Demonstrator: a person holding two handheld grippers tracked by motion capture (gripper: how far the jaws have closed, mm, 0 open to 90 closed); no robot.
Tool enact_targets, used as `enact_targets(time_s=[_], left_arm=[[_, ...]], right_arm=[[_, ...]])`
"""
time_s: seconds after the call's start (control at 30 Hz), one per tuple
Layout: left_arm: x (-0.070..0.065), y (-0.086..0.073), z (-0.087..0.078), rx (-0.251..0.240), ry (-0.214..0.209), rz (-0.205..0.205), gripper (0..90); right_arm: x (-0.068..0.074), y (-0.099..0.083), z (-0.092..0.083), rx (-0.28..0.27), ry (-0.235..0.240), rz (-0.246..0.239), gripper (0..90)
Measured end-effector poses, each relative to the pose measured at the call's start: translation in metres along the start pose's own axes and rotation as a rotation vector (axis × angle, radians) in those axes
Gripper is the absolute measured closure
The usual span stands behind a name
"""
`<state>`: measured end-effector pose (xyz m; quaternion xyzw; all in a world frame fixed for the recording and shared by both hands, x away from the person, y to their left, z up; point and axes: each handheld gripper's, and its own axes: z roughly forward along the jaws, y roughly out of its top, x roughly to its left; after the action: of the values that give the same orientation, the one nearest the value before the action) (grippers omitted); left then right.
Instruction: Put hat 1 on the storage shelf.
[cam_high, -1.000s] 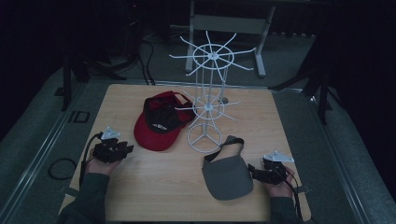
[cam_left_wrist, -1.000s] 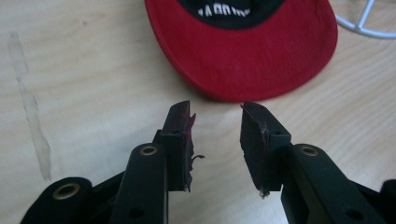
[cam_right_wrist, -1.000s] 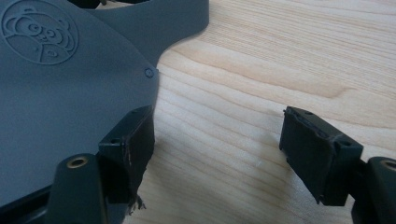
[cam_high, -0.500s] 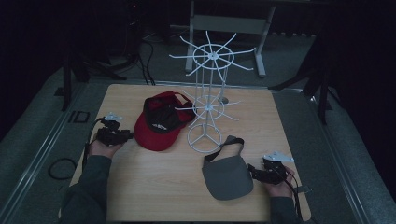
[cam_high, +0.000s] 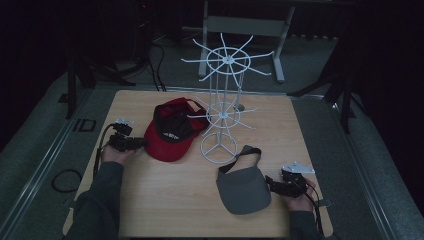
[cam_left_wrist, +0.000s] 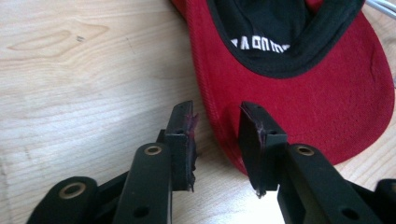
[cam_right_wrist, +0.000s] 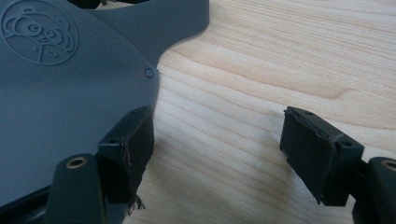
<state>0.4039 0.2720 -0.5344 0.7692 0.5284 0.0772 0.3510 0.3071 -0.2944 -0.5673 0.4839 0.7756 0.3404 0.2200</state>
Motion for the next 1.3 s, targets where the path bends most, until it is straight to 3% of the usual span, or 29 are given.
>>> enact_targets(time_s=[0.1, 0.23, 0.4, 0.57, 0.7, 0.83, 1.17, 1.3], left_arm=[[-0.005, -0.002, -0.001, 0.025, -0.003, 0.007, 71.6], [-0.014, -0.007, -0.005, 0.018, -0.033, 0.0, 73.5], [-0.032, -0.015, -0.01, 0.021, -0.062, 0.025, 73.4], [-0.053, -0.024, -0.014, 0.029, -0.108, 0.054, 73.0], [-0.066, -0.032, -0.015, 0.041, -0.165, 0.049, 72.5], [-0.072, -0.037, -0.012, 0.058, -0.226, 0.029, 71.7], [-0.074, -0.034, 0.008, 0.099, -0.271, 0.03, 66.2], [-0.077, -0.034, 0.019, 0.1, -0.287, 0.009, 63.4]], right_arm=[[0.0, 0.0, 0.0, 0.0, 0.0, 0.0, 25.8], [0.0, 0.0, 0.0, 0.0, 0.0, 0.0, 25.9], [0.0, 0.0, 0.0, 0.0, 0.0, 0.0, 25.9], [0.0, 0.0, 0.0, 0.0, 0.0, -0.001, 25.8], [0.0, 0.0, 0.0, 0.0, -0.001, -0.001, 25.8], [0.0, 0.0, 0.0, 0.0, 0.0, -0.001, 25.8], [0.0, 0.0, 0.0, 0.0, 0.0, -0.001, 25.8], [0.0, 0.0, 0.0, 0.0, 0.0, -0.001, 25.8]])
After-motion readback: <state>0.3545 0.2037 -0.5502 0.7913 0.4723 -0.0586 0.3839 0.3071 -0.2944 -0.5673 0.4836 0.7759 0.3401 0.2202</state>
